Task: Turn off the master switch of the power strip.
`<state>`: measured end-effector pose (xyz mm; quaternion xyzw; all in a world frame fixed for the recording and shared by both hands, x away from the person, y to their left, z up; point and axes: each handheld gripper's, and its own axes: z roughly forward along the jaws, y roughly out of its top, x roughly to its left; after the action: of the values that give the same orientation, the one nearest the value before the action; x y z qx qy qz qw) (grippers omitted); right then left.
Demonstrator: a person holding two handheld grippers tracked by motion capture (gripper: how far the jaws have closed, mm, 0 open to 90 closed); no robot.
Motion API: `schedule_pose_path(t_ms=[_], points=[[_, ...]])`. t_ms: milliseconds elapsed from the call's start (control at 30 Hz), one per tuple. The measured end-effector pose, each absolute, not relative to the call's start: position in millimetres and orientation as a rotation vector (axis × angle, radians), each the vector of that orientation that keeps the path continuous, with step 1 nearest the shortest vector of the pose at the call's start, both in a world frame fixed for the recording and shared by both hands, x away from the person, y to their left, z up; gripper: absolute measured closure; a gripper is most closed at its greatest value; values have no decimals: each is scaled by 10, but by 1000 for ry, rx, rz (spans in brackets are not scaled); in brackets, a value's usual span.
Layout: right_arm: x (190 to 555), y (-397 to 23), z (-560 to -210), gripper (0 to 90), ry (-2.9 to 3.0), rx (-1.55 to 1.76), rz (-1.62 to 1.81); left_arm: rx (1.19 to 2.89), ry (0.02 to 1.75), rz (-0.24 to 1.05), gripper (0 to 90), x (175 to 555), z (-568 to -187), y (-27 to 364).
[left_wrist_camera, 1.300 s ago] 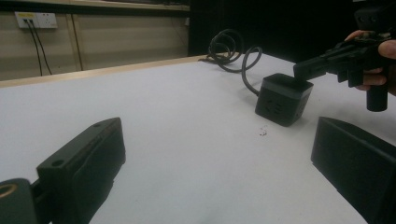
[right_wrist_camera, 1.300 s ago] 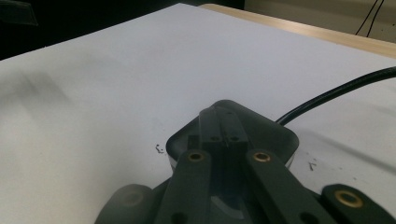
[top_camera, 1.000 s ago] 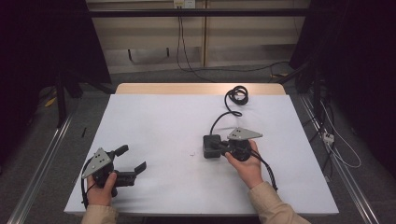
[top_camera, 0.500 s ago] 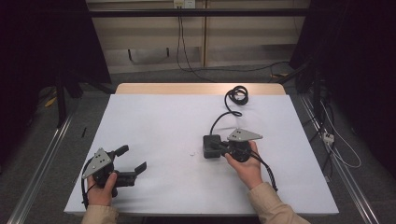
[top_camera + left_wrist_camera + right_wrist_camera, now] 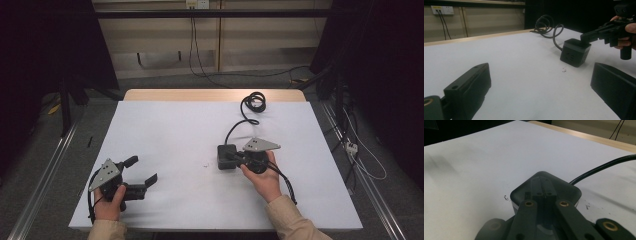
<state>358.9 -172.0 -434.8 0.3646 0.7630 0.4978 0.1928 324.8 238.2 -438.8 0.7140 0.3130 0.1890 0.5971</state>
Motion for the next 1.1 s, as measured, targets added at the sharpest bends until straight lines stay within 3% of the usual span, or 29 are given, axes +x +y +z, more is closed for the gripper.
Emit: schedule_pose_path(t_ms=[1100], points=[[3596,-1724,-4346,900,2145,1039,1401,1658,726,438,27,3244,-4390,2363]])
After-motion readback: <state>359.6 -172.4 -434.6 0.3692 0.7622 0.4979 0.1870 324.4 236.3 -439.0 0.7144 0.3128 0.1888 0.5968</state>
